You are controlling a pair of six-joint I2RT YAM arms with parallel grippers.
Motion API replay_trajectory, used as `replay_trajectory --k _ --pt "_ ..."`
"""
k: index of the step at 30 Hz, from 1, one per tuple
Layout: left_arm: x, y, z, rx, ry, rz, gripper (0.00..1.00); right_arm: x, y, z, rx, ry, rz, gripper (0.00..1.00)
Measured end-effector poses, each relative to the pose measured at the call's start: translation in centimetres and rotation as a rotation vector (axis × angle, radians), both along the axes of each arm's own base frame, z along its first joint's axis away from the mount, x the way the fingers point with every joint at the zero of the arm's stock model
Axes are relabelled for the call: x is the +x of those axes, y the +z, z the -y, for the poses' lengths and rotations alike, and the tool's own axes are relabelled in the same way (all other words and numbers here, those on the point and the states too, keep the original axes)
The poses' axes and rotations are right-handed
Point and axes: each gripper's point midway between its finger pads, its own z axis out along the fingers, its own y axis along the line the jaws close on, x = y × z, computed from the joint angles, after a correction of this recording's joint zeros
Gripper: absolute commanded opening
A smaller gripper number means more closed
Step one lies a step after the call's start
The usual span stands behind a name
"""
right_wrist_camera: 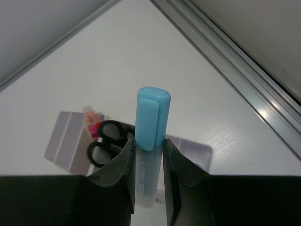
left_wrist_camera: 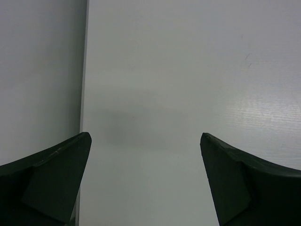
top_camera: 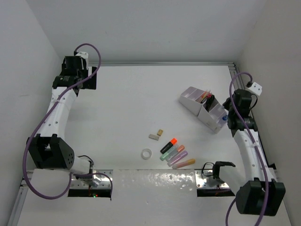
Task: Sort the stationery into containers
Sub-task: Place the pen in the storage box.
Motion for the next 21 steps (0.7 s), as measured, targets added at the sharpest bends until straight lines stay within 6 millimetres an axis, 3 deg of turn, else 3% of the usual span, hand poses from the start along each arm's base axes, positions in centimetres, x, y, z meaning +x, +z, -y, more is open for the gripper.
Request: replay_trajectory --k 2,5,10,17,21 --pt "0.3 0.1 0.0 0.0 -0.001 0.002 1.0 0.0 -1.8 1.1 0.026 -0.004 -0.028 0.0" --pt "0.6 -0.2 0.0 -0.001 -0.001 -0.01 1.0 0.4 -3.7 0.8 0.047 0.038 -0.064 0.0" --pt "0.7 -1.2 0.1 -0.005 -0.004 -0.041 1.0 1.1 -4.5 0.6 0.035 0.073 -0.058 0.0" --pt "0.7 -1.6 0.1 -0.015 -0.008 -0.053 1.0 1.8 -7.7 0.4 0.038 0.087 -0.102 0.0" --pt "0.7 -1.6 0.1 -0.016 -0.009 -0.054 1.0 2.4 -8.5 0.2 0.03 0.094 -0.093 0.0"
